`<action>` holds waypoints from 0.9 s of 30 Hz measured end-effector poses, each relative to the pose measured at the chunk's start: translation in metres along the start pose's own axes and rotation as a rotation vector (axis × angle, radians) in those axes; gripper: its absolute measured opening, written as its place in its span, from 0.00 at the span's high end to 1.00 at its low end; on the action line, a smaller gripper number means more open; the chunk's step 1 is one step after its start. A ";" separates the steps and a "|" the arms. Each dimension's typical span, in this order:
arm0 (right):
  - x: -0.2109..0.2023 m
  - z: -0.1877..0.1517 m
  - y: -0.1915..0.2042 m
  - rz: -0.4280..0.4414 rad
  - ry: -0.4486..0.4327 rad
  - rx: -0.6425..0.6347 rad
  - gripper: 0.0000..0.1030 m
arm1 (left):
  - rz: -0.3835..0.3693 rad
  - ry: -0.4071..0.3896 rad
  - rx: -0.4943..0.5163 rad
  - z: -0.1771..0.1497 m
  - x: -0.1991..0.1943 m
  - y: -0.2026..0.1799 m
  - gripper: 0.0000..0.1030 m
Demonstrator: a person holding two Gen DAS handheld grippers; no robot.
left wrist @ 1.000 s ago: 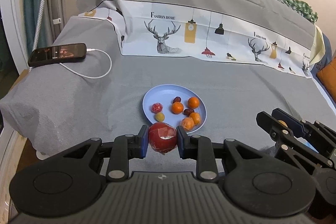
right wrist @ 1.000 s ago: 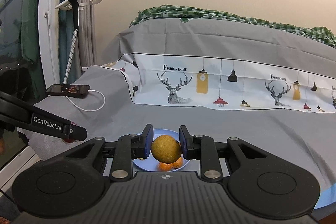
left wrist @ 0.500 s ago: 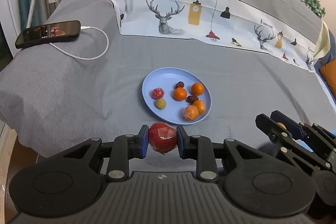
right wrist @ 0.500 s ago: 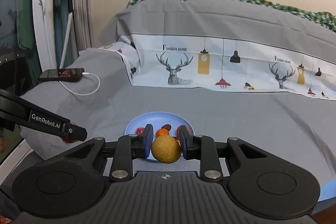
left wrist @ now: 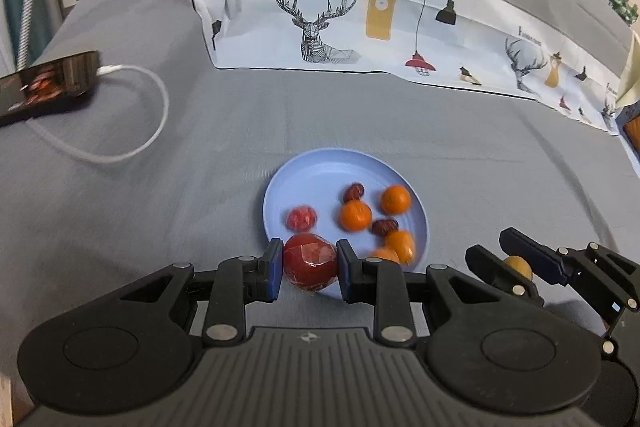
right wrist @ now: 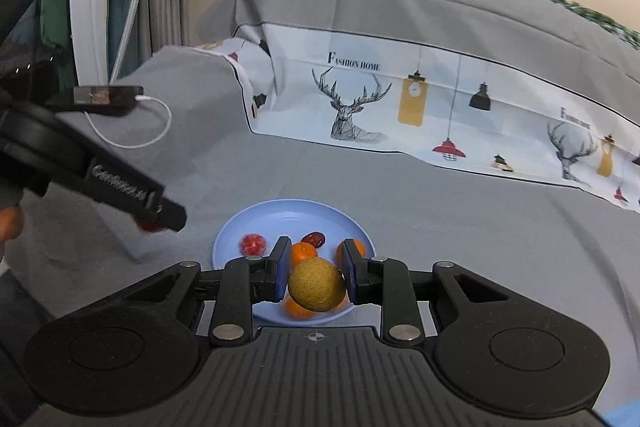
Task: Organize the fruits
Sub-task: 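Carry the red plum and yellow kumquat over the blue plate and release both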
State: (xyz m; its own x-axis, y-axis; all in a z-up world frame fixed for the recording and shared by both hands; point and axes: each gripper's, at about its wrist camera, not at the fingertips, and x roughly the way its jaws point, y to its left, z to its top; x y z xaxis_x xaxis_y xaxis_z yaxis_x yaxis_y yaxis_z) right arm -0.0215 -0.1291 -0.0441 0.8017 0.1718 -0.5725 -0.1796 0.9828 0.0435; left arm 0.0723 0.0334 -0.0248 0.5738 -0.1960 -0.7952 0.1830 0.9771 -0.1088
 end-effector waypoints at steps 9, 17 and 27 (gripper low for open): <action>0.085 0.008 -0.014 0.053 0.077 -0.078 0.72 | 0.022 0.015 0.040 0.043 0.077 -0.008 0.70; 0.135 0.005 -0.019 0.096 0.134 -0.048 0.72 | 0.041 0.054 0.067 0.058 0.126 -0.006 0.70; 0.136 0.012 -0.012 0.116 0.177 -0.145 0.19 | 0.109 -0.046 0.072 0.059 0.105 -0.004 0.00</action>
State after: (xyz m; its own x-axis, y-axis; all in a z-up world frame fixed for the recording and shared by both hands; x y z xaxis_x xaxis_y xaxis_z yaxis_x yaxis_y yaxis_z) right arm 0.0966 -0.1168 -0.1123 0.6609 0.2556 -0.7056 -0.3548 0.9349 0.0064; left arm 0.1793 0.0035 -0.0726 0.6294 -0.0945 -0.7713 0.1739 0.9845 0.0213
